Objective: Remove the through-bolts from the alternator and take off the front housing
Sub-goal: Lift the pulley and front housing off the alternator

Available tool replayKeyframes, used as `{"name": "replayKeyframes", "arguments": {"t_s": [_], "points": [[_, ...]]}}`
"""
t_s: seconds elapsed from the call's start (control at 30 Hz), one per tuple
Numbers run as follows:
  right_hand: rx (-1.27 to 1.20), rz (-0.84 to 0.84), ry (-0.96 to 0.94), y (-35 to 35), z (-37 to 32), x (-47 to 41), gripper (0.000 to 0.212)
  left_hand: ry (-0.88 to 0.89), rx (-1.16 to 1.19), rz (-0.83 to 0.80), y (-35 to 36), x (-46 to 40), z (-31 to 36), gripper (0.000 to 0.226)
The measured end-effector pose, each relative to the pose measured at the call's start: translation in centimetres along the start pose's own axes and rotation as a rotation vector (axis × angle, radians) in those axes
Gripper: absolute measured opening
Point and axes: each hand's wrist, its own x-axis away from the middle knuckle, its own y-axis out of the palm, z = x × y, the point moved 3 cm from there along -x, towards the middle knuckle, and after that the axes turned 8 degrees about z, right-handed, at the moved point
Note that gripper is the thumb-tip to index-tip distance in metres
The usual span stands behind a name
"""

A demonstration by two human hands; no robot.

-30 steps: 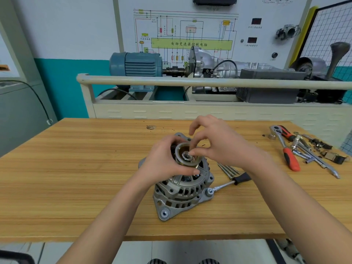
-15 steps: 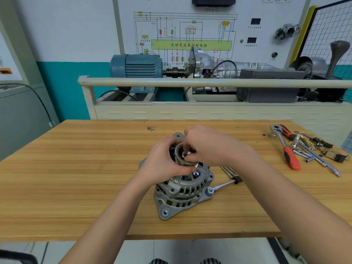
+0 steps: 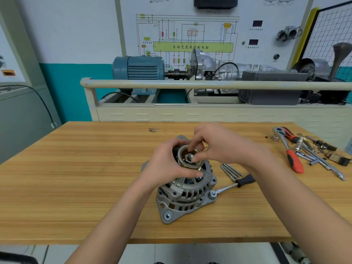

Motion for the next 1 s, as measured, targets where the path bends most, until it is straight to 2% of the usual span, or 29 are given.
{"name": "replayKeyframes", "arguments": {"t_s": [0.23, 0.33, 0.47, 0.67, 0.87, 1.0], "points": [[0.19, 0.003, 0.017, 1.3, -0.9, -0.1, 0.023, 0.012, -0.028, 0.07, 0.2, 0.2, -0.2, 0.063], [0.183, 0.013, -0.009, 1.4, -1.6, -0.1, 0.012, 0.016, -0.026, 0.075, 0.3, 0.2, -0.1, 0.061], [0.153, -0.061, -0.042, 1.3, -1.4, -0.3, 0.008, 0.004, -0.037, 0.078, 0.3, 0.2, -0.3, 0.061], [0.143, -0.066, -0.062, 1.4, -1.4, -0.3, 0.018, -0.006, -0.002, 0.066, 0.0, 0.2, -0.5, 0.057], [0.084, -0.055, -0.032, 1.1, -0.6, 0.2, 0.028, -0.017, 0.076, -0.014, -0.4, 0.2, -0.5, 0.058], [0.155, -0.094, -0.026, 1.0, -0.6, -0.2, 0.027, -0.001, 0.016, -0.017, 0.1, 0.3, -0.2, 0.062]]}}
